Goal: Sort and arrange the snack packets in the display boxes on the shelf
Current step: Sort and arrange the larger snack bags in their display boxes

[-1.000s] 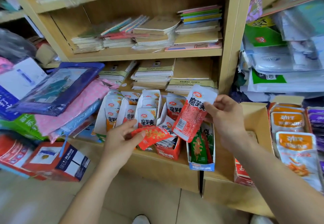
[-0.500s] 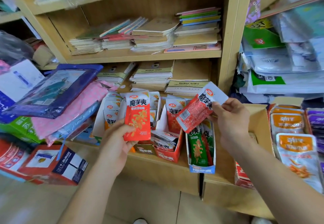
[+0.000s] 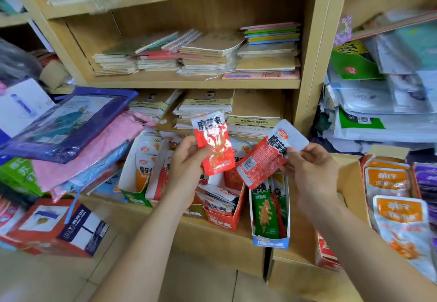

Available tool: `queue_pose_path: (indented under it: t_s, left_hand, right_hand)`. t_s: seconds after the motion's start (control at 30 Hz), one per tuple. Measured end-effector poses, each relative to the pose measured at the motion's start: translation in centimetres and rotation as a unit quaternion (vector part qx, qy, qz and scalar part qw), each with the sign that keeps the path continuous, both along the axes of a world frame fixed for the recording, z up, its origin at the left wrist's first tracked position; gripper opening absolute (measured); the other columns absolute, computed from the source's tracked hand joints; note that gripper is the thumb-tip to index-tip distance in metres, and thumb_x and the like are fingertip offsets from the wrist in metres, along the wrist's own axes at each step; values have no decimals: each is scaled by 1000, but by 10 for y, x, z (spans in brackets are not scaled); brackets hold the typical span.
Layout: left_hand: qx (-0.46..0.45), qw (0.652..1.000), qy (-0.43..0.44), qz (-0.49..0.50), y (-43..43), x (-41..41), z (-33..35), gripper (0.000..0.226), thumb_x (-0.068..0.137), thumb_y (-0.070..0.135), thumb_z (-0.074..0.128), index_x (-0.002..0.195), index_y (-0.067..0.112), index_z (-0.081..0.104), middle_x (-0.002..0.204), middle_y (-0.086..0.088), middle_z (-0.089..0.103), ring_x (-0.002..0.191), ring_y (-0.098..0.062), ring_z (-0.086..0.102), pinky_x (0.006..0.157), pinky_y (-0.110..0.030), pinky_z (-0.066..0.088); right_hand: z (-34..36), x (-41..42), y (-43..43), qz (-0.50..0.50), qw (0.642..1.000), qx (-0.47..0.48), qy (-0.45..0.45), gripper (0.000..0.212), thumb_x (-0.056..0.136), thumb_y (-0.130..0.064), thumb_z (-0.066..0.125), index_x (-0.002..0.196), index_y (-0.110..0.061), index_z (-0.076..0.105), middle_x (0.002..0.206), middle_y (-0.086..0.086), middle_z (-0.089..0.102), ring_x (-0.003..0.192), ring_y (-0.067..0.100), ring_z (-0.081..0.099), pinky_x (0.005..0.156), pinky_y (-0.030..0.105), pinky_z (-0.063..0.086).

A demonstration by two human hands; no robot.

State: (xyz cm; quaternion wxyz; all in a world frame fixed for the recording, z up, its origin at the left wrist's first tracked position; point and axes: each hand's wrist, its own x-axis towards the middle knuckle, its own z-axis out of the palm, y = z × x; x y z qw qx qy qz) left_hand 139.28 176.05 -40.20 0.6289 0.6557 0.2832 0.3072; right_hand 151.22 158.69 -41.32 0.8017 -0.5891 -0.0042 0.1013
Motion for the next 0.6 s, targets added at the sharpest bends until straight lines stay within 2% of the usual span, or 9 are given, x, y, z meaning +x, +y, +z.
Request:
queue_pose_path:
  t_s: [0.03,0.13,0.2,0.3,0.4,0.5,0.6]
  left_hand:
    - [4,1000,6,-7,0,3,0,10,97,13,64,105,19,67,99,2,77,96,-19,73,87,-42,57]
    - [41,998,32,-41,0,8,-2,8,96,12,65,104,13,68,89,8,77,84,-7,73,67,-20,55]
    - [71,994,61,-58,2,11,-5,10,94,10,67,103,12,70,88,8,78,81,-4,73,62,-14,53]
    - [132,985,100,-57,8,14,-9,11,92,13,71,101,18,72,91,6,77,81,-5,73,62,-14,53]
    - [172,980,99,-26,13,16,-11,12,89,11,73,91,23,71,87,2,75,71,-3,70,59,-15,49]
    - [170,980,96,24,18,17,-11,13,89,11,74,89,23,70,88,-1,75,73,-11,71,62,-24,51]
    - [158,979,131,-4,19,17,-15,9,90,14,73,95,21,70,89,-3,76,70,-13,73,67,-33,60]
  right_hand:
    - [-1,0,-1,4,1000,1,-1,17,96,-10,64,85,-13,52,95,13,73,83,17,69,63,25,59]
    - [-1,1,-3,15,1000,0,-10,15,97,-12,64,86,-14,53,94,9,73,86,16,70,64,26,58]
    - [0,2,-5,11,1000,-8,-23,11,97,-12,64,90,-13,56,92,7,73,84,14,70,62,24,57]
    - [2,2,-7,-18,999,0,-45,10,96,-10,64,89,-13,57,86,3,71,73,6,68,57,20,54]
    - [3,3,-11,-48,996,-11,-68,9,95,-13,66,88,-16,61,83,2,69,72,5,67,59,22,55]
    - [2,4,-14,-49,996,-22,-72,5,95,-14,67,92,-14,62,89,9,72,77,10,69,62,26,57]
    - [-1,6,-14,-33,997,-29,-68,6,94,-15,67,93,-13,62,91,11,72,80,14,70,64,27,58]
